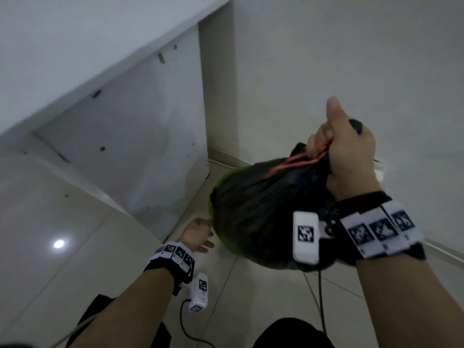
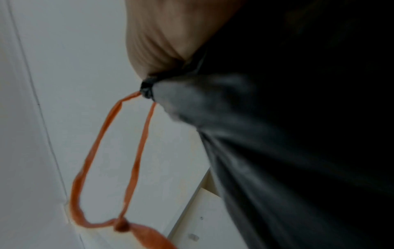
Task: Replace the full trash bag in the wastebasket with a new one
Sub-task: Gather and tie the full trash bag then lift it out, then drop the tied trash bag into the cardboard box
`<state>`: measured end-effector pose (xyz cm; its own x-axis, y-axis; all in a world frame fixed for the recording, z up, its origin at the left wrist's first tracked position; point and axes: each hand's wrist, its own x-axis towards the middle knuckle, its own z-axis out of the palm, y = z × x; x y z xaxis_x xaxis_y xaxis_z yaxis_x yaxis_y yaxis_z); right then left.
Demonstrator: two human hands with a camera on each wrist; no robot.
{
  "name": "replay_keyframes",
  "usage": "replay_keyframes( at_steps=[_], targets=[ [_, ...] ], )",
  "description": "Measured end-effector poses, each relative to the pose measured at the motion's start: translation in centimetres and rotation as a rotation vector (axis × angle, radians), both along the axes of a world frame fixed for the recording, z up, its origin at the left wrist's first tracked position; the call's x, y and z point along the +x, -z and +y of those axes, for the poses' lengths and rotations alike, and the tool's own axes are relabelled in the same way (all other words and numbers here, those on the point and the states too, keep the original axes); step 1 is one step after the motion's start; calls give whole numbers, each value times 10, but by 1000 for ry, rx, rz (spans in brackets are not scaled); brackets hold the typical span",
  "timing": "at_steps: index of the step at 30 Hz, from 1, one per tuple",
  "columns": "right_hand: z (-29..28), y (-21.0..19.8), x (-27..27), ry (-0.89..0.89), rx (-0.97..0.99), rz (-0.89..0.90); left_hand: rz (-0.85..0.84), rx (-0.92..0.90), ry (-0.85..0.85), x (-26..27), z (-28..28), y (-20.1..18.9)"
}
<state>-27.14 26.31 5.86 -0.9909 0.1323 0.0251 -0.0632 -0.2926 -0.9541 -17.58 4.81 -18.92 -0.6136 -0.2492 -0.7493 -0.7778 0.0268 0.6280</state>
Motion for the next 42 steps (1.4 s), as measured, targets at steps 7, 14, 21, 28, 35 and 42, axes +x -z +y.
replay_keyframes(
  at_steps=[7,14,21,28,35,42],
  targets=[
    [3,-96,53,-138,87,-148,68,-14,-37,83,-40,-135],
    [-28,-171,130,-447,503,-235,-37,-90,-206,212,-104,-280],
    [-124,-205,197,-685,575,-254,-174,-108,-309,369,-128,-329],
    [-257,-223,248,-882,605,-201,-352,-53,-184,452,-155,-320],
    [-405,-223,265,-1001,805,-73,-121,-65,-231,424,-305,-341],
    [-565,-223,254,-1020,831,-54,108,-116,-492,397,-471,-385]
  ],
)
